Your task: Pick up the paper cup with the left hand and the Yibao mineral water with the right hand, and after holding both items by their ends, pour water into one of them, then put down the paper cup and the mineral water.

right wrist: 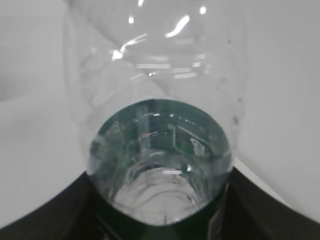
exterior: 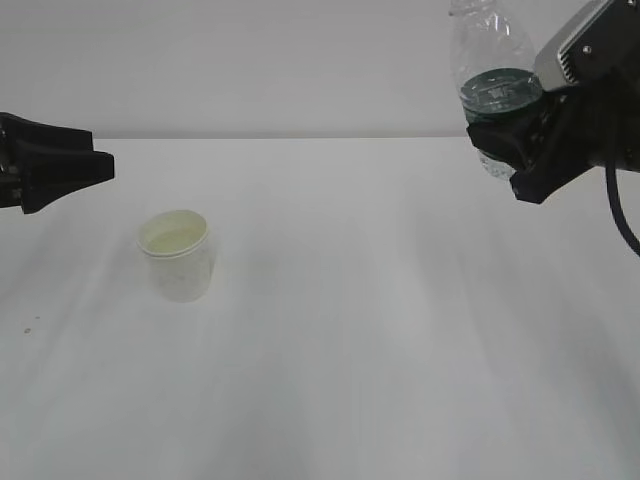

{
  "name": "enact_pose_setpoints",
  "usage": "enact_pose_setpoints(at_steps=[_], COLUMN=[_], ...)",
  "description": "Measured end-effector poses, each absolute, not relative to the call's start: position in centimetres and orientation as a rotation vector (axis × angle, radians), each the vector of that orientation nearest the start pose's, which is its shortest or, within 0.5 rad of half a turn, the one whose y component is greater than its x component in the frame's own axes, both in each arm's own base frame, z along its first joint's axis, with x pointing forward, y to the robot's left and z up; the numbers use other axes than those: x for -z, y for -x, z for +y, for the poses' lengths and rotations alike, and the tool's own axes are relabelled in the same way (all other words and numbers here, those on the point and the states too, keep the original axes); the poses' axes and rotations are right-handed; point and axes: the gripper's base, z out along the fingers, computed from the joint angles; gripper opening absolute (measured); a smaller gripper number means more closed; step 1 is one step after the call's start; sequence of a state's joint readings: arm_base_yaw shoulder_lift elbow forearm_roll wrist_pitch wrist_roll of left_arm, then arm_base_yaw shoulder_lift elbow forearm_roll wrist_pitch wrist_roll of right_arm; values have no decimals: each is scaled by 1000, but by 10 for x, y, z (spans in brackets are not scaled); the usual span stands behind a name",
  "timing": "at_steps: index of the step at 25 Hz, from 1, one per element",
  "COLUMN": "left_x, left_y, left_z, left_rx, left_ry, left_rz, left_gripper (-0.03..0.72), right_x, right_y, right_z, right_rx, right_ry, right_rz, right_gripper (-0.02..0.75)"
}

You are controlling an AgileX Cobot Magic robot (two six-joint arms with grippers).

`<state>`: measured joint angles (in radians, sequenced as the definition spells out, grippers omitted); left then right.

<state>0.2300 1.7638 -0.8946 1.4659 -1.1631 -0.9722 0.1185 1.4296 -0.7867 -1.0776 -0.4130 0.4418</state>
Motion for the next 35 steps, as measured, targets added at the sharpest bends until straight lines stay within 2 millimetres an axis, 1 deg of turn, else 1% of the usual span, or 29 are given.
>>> enact_pose_setpoints(at_steps=[6,8,11,13,20,27,31,35], left_x=[-212,-212,-212,-211,-211,-211,-211,-211], left_y=[-328,-327,-326,-326,-326,-326,-326,-326], left_z=[-9,-9,5,9,9,9,9,9], left_rx=[811,811,786,778,780,781,782,782], left_ry=[-737,-739,-711,-702,-703,-702,-700,-700], left_rz=[1710,1711,1723,1728,1730,1731,1732,1732], left_gripper=[562,561,557,556,554,554,554,552], right_x=[-262,-257,-248,-246,-246,-231,-232,-232], right_y=[-298,-301,-305,-306,-307,-300,-301,-301], right_z=[65,65,65,65,65,61,56,54], right_rx=[8,1,-10,-11,-33,-53,-69,-75], right_ry=[878,876,873,872,818,807,759,740], right_rz=[1709,1726,1757,1768,1781,1833,1828,1826], right_gripper=[435,435,435,435,435,435,435,435])
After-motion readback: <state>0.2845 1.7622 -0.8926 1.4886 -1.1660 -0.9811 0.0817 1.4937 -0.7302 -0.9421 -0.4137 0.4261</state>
